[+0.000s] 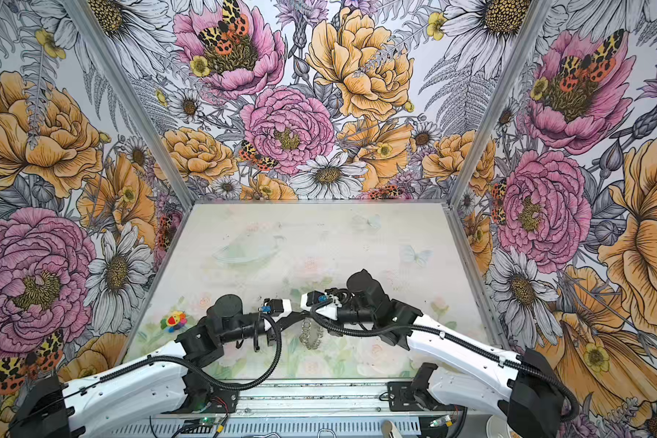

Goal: Attach keys to a key ring
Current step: Insert the key into the keyring.

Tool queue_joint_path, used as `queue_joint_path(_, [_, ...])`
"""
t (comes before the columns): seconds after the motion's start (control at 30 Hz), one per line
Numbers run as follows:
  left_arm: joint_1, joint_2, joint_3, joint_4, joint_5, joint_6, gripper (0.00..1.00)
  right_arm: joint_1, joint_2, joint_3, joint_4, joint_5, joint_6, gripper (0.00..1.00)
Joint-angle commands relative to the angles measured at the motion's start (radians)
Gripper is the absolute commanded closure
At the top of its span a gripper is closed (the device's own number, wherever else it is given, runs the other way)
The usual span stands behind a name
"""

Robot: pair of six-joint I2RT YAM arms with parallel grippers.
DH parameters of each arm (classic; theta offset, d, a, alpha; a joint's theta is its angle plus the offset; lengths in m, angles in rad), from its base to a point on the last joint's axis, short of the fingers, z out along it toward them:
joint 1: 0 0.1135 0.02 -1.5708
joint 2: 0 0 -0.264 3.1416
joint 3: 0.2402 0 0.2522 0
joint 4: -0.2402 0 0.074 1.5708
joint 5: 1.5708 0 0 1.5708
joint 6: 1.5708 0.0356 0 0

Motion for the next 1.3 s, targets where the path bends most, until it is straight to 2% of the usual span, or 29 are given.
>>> queue_joint_path(0.0, [0.003,-0.044,-0.020,0.069,-0.004,-0.009,0.89,-0.028,-0.067,-0.037,0.234,-0.012,0.118,1.00])
queue_joint_path(0.27, [0.004,-0.068,-0.031,0.084,0.003,-0.020,0.88,-0.029,-0.042,-0.082,0.440,-0.073,0.210,1.00])
queue_joint_path(0.37, [0.004,-0.077,-0.034,0.089,-0.008,-0.021,0.86,-0.026,-0.030,-0.080,0.431,-0.076,0.202,1.00])
queue_joint_path(0.57, [0.008,-0.112,-0.056,0.119,-0.068,-0.035,0.73,-0.024,-0.043,-0.058,0.304,-0.054,0.125,1.00])
queue_joint_path(0.77, [0.014,-0.137,-0.073,0.145,-0.084,-0.051,0.70,-0.010,-0.043,-0.044,0.220,-0.018,0.063,1.00])
queue_joint_path(0.9, [0.015,-0.130,-0.073,0.151,-0.071,-0.056,0.70,0.014,-0.021,-0.043,0.231,-0.005,0.059,1.00])
queue_joint_path(1.1, [0.016,-0.076,-0.050,0.128,-0.020,-0.057,0.77,0.043,0.003,-0.044,0.274,0.014,0.066,1.00])
queue_joint_path(1.27, [0.018,-0.038,-0.023,0.100,-0.003,-0.049,0.93,0.050,0.008,-0.042,0.264,0.022,0.060,1.00])
